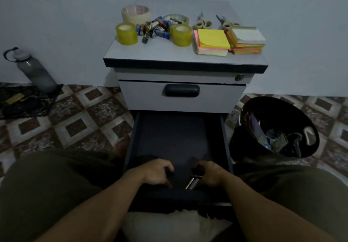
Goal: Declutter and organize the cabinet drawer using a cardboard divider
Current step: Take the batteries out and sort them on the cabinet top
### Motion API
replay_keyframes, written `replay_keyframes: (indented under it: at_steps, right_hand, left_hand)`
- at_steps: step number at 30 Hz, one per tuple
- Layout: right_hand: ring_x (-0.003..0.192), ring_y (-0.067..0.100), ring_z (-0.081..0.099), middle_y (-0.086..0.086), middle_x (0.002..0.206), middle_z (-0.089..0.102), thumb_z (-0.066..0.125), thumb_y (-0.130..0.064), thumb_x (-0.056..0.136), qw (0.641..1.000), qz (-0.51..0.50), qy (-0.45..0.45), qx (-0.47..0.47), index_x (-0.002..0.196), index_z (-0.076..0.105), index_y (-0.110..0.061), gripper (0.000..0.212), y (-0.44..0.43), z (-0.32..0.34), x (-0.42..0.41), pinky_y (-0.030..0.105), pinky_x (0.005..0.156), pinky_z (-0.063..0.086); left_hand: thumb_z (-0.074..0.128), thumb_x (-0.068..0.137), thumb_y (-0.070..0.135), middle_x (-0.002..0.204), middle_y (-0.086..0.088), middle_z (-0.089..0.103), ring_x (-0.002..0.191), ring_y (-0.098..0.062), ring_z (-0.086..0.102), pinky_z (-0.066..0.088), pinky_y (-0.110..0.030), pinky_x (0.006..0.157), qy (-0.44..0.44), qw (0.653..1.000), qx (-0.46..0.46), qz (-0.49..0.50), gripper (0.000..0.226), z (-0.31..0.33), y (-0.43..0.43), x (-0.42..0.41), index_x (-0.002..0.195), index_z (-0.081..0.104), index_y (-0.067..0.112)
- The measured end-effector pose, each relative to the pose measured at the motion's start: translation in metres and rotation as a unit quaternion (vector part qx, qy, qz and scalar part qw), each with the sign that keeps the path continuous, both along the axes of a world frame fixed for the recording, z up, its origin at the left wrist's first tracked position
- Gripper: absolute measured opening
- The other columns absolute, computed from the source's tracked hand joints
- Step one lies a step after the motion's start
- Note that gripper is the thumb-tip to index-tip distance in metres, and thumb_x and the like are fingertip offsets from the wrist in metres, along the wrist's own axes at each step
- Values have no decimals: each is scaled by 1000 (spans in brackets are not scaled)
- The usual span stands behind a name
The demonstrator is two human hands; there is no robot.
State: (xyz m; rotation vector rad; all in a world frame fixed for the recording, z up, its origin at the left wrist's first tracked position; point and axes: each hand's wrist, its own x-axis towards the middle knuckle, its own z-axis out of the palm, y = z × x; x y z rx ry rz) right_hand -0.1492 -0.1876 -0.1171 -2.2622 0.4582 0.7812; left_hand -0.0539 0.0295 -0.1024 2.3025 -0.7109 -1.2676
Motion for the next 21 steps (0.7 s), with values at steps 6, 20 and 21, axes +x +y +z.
replay_keyframes:
  at_steps: [6, 20, 21]
  right_hand:
    - [116, 16, 62, 1, 124, 65, 87, -5, 64, 999, -11, -38, 0, 125, 62, -18, 67, 3, -14, 0, 28, 101, 49]
    - [101, 13, 62, 0, 108, 65, 86, -7, 71, 990, -92, -99, 35, 120, 63, -13, 54, 2, -30, 6, 18, 89, 48]
    - [103, 14, 61, 0, 112, 64, 87, -10, 70, 992, -85, -89, 29, 123, 62, -15, 59, 3, -29, 6, 18, 90, 48]
  left_hand:
    - [87, 70, 23, 85, 7, 64, 74, -10, 59, 47, -23, 66, -33, 999, -11, -25, 48, -21, -11, 1, 110, 60, 27]
    - [90, 64, 26, 76, 0, 69, 61, -7, 60, 49, -26, 60, -25, 991, -76, 104, 44, -30, -7, 15, 93, 58, 22]
    - [91, 62, 28, 77, 1, 68, 62, -7, 60, 49, -26, 61, -25, 994, -68, 84, 48, -30, -6, 15, 96, 58, 22]
